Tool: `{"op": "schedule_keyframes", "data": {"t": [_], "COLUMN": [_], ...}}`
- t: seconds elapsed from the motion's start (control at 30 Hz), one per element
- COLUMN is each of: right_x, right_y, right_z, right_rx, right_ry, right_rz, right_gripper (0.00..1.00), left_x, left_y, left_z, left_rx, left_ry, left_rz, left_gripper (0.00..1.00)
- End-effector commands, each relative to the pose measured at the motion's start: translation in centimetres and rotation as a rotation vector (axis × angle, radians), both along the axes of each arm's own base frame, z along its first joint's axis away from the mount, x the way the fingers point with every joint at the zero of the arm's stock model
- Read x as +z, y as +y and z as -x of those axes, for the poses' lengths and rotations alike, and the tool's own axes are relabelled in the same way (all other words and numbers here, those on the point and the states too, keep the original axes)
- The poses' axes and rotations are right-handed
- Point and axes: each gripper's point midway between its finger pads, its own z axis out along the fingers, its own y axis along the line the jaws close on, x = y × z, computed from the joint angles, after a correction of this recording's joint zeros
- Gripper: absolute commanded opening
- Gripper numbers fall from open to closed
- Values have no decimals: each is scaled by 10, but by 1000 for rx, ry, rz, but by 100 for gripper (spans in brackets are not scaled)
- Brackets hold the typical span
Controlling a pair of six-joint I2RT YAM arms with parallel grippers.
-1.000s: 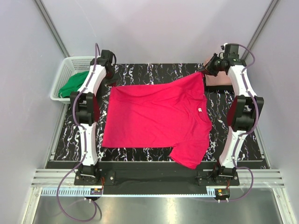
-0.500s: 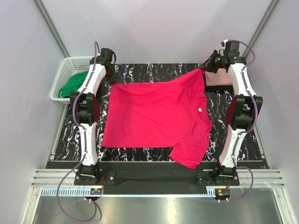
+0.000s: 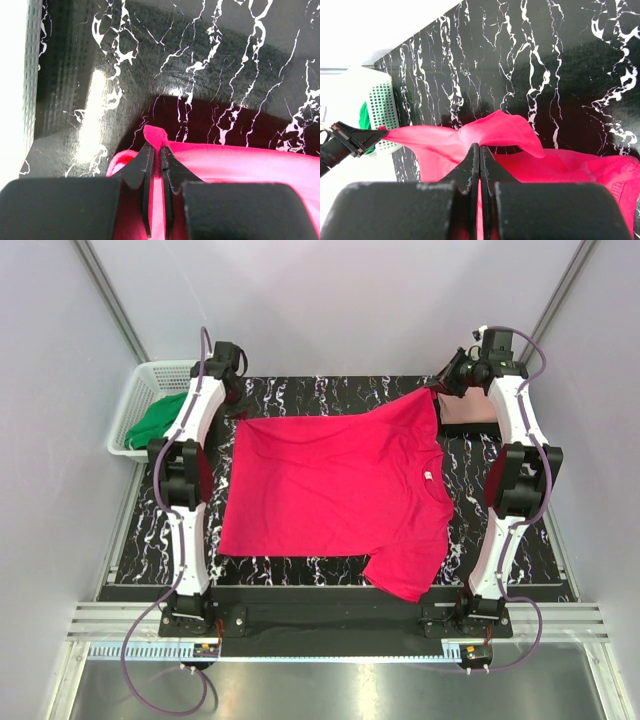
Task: Fold and stack the t-shirts
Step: Fold the tshirt
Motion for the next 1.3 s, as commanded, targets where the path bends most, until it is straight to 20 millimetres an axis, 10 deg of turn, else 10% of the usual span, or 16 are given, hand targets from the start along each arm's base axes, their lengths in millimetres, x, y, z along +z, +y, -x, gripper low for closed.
{"op": "schedule_keyframes", "data": {"t": [0.0,0.63,1.27], "right_x": [54,26,-26], "right_y": [0,17,24], "right_z": [9,124,182], "right_rx": [19,32,38], "right_ry": [-112,84,232], "right_rz": [-5,-46,-28], "right_gripper": [0,0,0], "left_x": [50,32,-14], "left_y": [3,-10,-7], "left_z": [3,120,147], "left_rx": [8,-60,-120], "left_ry": [-106,60,202], "left_rz": [5,98,68], "left_gripper": [0,0,0]}}
